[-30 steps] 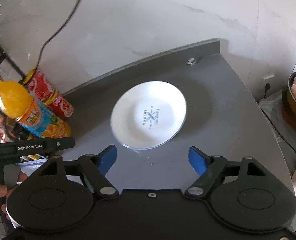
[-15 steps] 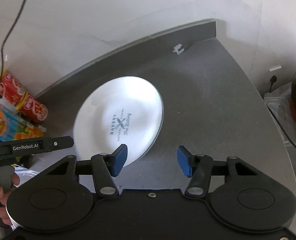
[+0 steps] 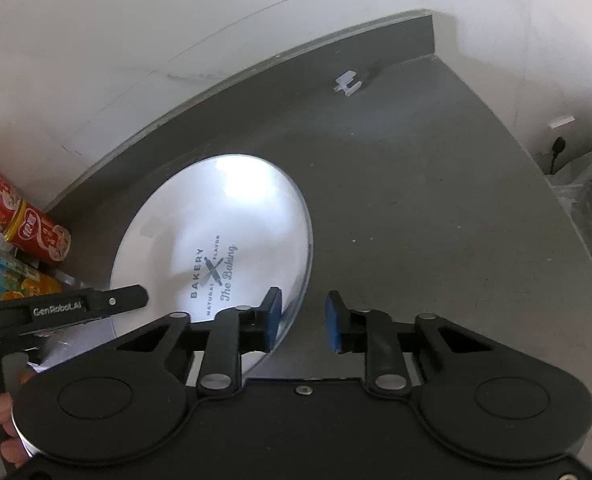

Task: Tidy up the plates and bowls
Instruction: 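Grasp the 'BAKERY' plate rim with both grippers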

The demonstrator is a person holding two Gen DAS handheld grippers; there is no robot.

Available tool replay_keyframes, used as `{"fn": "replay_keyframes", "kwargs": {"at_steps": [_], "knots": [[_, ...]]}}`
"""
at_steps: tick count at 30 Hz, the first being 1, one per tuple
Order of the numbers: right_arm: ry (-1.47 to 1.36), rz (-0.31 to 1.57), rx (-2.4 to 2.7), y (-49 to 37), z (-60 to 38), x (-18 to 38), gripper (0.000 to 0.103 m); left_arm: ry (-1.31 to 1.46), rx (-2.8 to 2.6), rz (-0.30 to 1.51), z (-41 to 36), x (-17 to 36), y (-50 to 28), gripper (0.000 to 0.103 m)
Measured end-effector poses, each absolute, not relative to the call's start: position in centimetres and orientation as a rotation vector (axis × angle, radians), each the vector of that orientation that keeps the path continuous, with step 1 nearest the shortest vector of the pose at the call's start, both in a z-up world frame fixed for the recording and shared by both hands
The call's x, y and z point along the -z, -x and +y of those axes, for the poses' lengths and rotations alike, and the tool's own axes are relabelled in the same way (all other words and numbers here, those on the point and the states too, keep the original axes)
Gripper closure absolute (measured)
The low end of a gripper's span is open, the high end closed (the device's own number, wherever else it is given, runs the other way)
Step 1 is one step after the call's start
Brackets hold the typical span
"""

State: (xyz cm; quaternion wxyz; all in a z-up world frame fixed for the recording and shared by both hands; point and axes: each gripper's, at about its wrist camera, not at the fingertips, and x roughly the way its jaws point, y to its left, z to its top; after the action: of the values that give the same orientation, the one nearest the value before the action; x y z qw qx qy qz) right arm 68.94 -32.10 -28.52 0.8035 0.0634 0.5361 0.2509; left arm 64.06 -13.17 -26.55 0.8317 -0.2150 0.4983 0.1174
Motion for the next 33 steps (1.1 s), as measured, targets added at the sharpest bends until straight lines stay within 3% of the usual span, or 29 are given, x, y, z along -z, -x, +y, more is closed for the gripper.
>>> {"fn": "replay_keyframes", "kwargs": {"at_steps": [1, 2, 3, 17, 33], "knots": [[-0.131, 1.148, -0.539, -69.0, -31.9, 28.6, 0.081, 0.453, -0.242, 1.054, -13.3, 26.6, -64.2, 0.086], [-0.132, 1.147, -0.547, -69.0, -31.8, 28.7, 0.09, 0.45, -0.233, 1.052, -13.4, 26.5, -64.3, 0.088], [-0.139, 1.147, -0.563, -69.0, -31.6, 28.8, 0.091, 0.44, -0.235, 1.051, -13.6, 26.5, -64.4, 0.088], [-0.067, 1.042, -0.629, -67.1, -31.9, 25.1, 0.091, 0.432, -0.211, 0.992, -13.4, 23.2, -62.2, 0.091], [-0.018, 0.92, -0.716, -61.7, -31.6, 15.8, 0.091, 0.498, -0.226, 0.888, -10.4, 14.2, -54.2, 0.092]]}}
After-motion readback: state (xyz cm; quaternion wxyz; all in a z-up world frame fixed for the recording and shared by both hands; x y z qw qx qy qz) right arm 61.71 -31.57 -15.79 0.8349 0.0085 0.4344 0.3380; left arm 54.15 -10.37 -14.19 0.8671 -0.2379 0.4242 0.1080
